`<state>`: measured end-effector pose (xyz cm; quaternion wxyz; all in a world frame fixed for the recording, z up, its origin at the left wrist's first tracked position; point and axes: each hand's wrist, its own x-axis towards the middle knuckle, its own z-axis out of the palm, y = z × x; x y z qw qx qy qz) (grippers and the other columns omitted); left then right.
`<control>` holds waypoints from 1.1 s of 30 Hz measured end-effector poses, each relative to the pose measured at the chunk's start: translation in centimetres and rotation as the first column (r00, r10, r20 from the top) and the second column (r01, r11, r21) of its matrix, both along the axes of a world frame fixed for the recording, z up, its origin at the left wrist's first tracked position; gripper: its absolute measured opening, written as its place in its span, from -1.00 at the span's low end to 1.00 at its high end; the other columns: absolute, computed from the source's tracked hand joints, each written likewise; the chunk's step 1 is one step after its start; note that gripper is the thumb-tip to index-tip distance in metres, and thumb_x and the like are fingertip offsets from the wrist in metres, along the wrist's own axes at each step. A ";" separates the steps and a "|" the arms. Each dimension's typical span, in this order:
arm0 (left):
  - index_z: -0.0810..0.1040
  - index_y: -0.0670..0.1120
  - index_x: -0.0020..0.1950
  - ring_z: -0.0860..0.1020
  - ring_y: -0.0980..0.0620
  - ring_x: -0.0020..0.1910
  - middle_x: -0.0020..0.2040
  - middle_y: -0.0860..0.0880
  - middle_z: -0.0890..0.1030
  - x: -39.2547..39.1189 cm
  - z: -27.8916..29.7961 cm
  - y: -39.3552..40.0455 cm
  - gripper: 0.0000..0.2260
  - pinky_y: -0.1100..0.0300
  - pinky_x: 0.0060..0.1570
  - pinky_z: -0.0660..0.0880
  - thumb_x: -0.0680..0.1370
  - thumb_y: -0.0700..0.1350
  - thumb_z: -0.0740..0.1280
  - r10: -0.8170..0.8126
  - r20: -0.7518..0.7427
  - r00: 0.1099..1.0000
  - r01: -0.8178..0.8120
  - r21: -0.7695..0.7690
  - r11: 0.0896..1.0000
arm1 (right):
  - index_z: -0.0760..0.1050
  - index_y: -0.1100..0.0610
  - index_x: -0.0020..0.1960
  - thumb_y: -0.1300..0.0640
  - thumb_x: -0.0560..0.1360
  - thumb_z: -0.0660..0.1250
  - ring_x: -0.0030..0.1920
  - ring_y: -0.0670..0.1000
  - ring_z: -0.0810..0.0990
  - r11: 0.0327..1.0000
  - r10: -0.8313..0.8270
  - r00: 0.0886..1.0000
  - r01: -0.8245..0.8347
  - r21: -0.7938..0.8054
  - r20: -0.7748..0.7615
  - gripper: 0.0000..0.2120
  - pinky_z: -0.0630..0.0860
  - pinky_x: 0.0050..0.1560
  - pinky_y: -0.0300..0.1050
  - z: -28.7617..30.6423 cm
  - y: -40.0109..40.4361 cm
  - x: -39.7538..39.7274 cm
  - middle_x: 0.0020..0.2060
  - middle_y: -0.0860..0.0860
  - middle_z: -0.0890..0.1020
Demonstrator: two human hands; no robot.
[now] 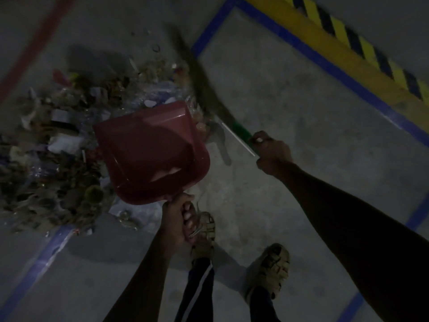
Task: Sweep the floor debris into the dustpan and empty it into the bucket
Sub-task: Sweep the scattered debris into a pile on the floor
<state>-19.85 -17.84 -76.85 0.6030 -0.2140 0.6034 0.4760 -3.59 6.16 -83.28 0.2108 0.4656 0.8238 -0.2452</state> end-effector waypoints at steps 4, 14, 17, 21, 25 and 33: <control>0.29 -0.08 -0.45 0.21 0.08 -0.71 -0.59 0.01 0.25 -0.9 0.6 -1.6 -0.64 0.36 -0.65 0.17 0.55 -0.20 0.23 0.079 0.011 0.997 -0.079 -0.027 0.997 | 0.28 0.00 0.48 0.25 0.46 0.34 -0.31 -0.01 0.41 0.965 0.261 0.962 -0.260 0.022 -0.076 -0.37 0.36 -0.31 -0.22 0.0 -3.9 -1.1 0.34 -0.04 0.46; 0.29 -0.09 -0.48 0.18 0.07 -0.73 -0.61 -0.01 0.24 0.6 1.5 -5.9 -0.61 0.41 -0.62 0.18 0.56 -0.23 0.21 0.197 0.073 0.978 -0.189 -0.096 0.977 | 0.48 0.05 0.33 0.36 0.32 0.39 -0.34 0.11 0.58 0.979 0.124 0.945 -0.067 0.193 -0.303 -0.40 0.55 -0.41 -0.08 1.5 -12.3 5.7 0.33 0.00 0.50; 0.28 -0.10 -0.46 0.18 0.07 -0.73 -0.61 -0.01 0.24 1.6 1.6 -6.7 -0.64 0.42 -0.61 0.17 0.53 -0.24 0.23 0.202 0.079 0.976 -0.194 -0.101 0.976 | 0.53 0.08 0.30 0.39 0.32 0.41 -0.23 0.13 0.62 0.970 0.037 0.959 0.033 0.242 -0.282 -0.43 0.58 -0.41 -0.03 2.6 -13.2 9.1 0.33 -0.01 0.51; 0.25 -0.12 -0.39 0.19 0.07 -0.73 -0.61 -0.02 0.24 2.4 1.4 -6.9 -0.69 0.41 -0.61 0.17 0.52 -0.25 0.24 0.168 0.057 0.984 -0.163 -0.072 0.984 | 0.44 0.07 0.33 0.39 0.37 0.40 -0.26 0.15 0.59 0.957 -0.063 0.972 0.124 0.262 -0.228 -0.42 0.52 -0.50 -0.03 3.7 -13.7 12.4 0.23 0.03 0.55; 0.24 -0.11 -0.38 0.18 0.06 -0.72 -0.60 -0.01 0.24 2.9 1.3 -6.9 -0.69 0.39 -0.62 0.17 0.53 -0.25 0.23 0.134 0.043 0.990 -0.131 -0.072 0.989 | 0.35 0.03 0.36 0.38 0.38 0.35 -0.32 0.11 0.55 0.965 -0.185 0.976 0.203 0.165 -0.115 -0.39 0.54 -0.47 0.04 2.7 -13.4 13.6 0.22 0.03 0.54; 0.24 -0.11 -0.40 0.17 0.06 -0.74 -0.61 -0.01 0.23 3.7 1.7 -5.7 -0.68 0.41 -0.59 0.18 0.54 -0.25 0.21 0.155 0.032 0.987 -0.154 -0.052 0.987 | 0.29 -0.08 0.44 0.29 0.42 0.28 -0.37 0.00 0.52 0.997 0.004 0.998 -0.010 -0.077 -0.070 -0.35 0.53 -0.38 -0.10 1.9 -14.8 9.9 0.25 -0.06 0.48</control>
